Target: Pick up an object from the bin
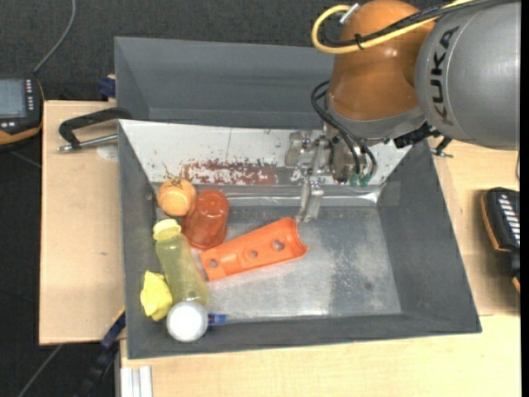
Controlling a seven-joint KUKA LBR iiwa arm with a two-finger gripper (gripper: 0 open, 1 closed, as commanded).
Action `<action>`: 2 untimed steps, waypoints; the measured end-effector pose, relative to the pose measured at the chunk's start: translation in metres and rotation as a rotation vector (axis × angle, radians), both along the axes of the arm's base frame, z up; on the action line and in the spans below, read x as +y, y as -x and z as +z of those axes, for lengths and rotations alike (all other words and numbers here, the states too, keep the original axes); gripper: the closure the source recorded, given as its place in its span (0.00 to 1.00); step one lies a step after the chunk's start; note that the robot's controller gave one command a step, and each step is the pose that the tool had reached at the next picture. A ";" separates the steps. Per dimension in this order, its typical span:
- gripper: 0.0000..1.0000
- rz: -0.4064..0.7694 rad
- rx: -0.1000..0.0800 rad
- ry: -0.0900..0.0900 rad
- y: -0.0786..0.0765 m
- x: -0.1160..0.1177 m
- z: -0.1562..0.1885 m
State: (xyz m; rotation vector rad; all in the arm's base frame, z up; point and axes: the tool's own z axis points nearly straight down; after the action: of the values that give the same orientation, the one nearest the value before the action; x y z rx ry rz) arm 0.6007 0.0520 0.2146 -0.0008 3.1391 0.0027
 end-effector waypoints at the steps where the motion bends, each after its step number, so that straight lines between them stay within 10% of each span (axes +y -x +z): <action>1: 0.00 0.099 0.001 0.000 0.026 0.014 -0.050; 2: 0.00 0.052 -0.001 -0.001 0.050 0.029 -0.094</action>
Offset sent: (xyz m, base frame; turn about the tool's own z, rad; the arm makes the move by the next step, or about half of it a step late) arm -0.0582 0.0327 -0.1057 -0.0388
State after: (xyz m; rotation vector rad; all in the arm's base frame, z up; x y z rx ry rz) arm 0.5502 0.0806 0.1201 -0.0829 3.1370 0.0046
